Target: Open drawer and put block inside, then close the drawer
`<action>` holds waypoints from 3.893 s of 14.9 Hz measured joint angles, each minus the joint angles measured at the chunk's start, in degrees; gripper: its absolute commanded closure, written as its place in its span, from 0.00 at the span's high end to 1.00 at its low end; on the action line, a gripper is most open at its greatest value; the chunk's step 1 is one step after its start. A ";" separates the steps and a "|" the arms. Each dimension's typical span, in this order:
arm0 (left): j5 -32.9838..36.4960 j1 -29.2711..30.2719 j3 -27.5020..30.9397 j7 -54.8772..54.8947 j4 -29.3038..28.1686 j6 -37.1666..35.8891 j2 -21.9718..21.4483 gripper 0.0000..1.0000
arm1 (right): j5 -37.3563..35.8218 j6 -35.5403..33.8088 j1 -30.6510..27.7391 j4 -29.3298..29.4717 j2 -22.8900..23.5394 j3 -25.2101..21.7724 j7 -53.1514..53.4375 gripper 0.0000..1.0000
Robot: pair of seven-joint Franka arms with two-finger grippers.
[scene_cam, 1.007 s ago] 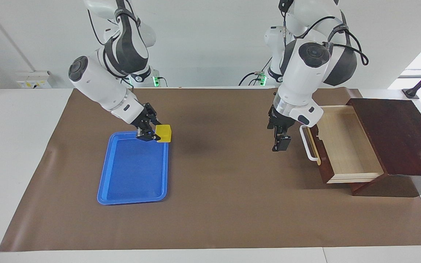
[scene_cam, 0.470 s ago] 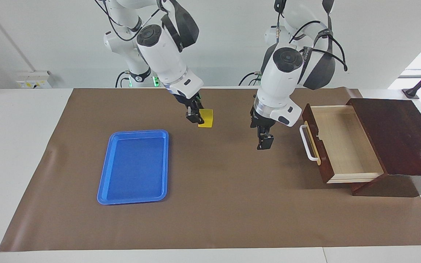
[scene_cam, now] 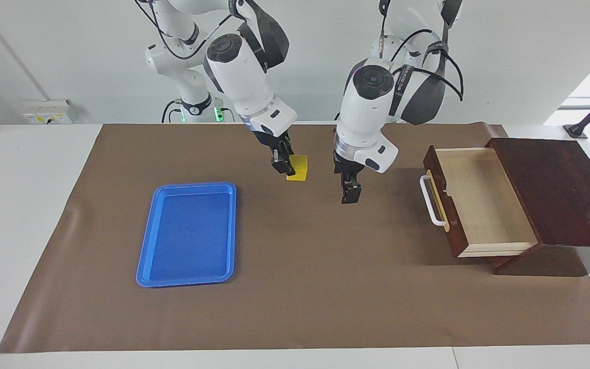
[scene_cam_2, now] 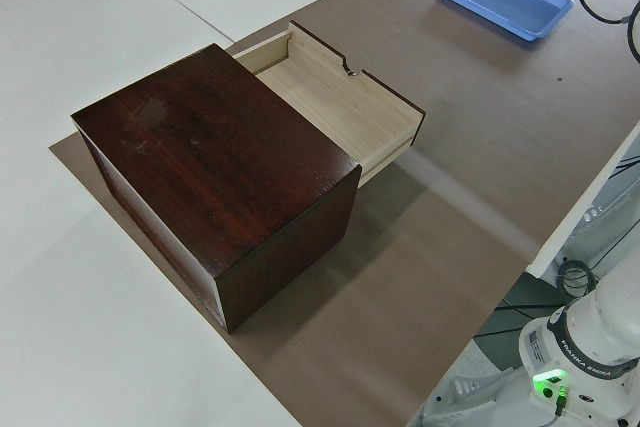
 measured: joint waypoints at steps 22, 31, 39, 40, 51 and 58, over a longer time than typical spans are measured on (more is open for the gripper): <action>-3.15 -8.01 -0.21 -0.93 -1.93 3.84 -1.39 0.58 | 0.61 0.29 -0.36 0.37 0.67 -0.61 -4.66 0.00; -3.34 -7.83 0.49 -1.24 -2.67 5.70 -1.82 0.00 | 1.19 0.00 -0.32 0.57 0.84 -0.49 -4.32 0.93; -4.69 -6.53 1.33 -1.18 -3.25 5.37 -2.01 0.00 | 1.20 -0.02 0.20 1.38 0.84 -0.32 -2.78 1.00; -4.69 -5.31 1.40 -0.49 -3.25 4.97 -2.16 0.00 | 1.20 -0.02 0.20 1.43 0.84 -0.32 -2.78 1.00; -3.84 24.16 2.15 29.97 -6.00 -1.71 -10.48 0.00 | 1.04 -2.09 -3.54 1.59 0.85 -0.96 3.98 1.00; 3.15 32.06 2.14 35.67 -15.23 5.25 -10.36 0.00 | -6.52 -4.66 -12.62 2.43 -0.59 -1.58 20.05 1.00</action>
